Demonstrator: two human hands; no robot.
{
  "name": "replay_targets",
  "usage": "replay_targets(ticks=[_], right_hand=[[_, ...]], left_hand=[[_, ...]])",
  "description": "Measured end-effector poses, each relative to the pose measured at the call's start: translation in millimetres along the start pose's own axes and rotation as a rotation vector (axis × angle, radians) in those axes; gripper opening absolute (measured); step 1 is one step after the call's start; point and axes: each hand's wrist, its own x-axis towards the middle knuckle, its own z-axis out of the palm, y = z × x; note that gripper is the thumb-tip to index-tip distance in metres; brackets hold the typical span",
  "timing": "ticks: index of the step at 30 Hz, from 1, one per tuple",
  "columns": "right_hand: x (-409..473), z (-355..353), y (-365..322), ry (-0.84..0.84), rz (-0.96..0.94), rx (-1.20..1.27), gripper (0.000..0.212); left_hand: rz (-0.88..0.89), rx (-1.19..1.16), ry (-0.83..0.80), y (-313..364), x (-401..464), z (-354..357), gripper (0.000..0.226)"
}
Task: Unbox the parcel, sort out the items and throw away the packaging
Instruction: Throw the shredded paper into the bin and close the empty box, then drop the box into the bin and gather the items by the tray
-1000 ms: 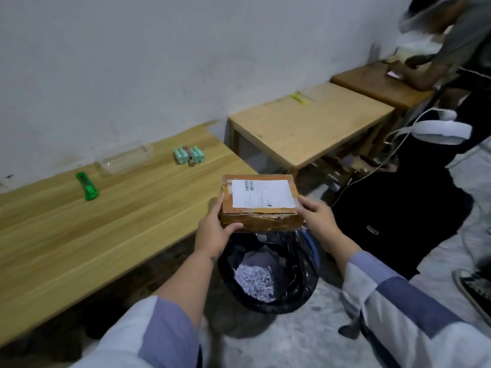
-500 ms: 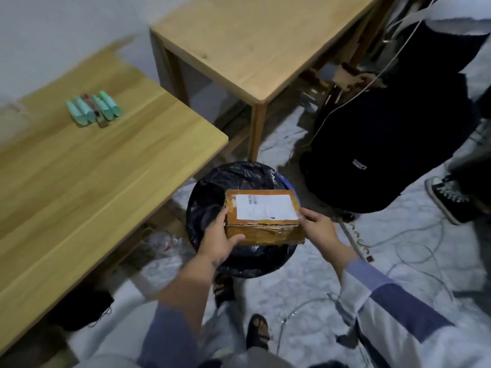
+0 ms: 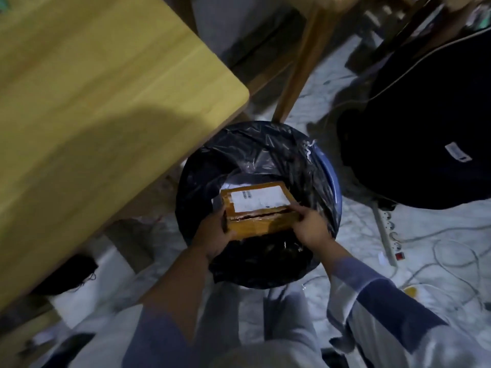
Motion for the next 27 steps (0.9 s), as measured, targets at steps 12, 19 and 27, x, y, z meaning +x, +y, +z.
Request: replay_targets(ticks=[12, 19, 27], right_hand=[[-36.3, -53.7, -55.6, -0.117, -0.234, -0.297, 0.035], [-111.4, -118.6, -119.6, -0.027, -0.483, -0.388, 0.034], [-179.8, -144.8, -208.0, 0.000, -0.744, -0.396, 0.034]], left_hand=[[0.041, -0.052, 0.146, 71.8, -61.4, -18.0, 0.057], [0.101, -0.058, 0.284, 128.5, -149.1, -74.6, 0.051], [0.131, -0.136, 0.567, 145.8, -229.7, -147.2, 0.044]])
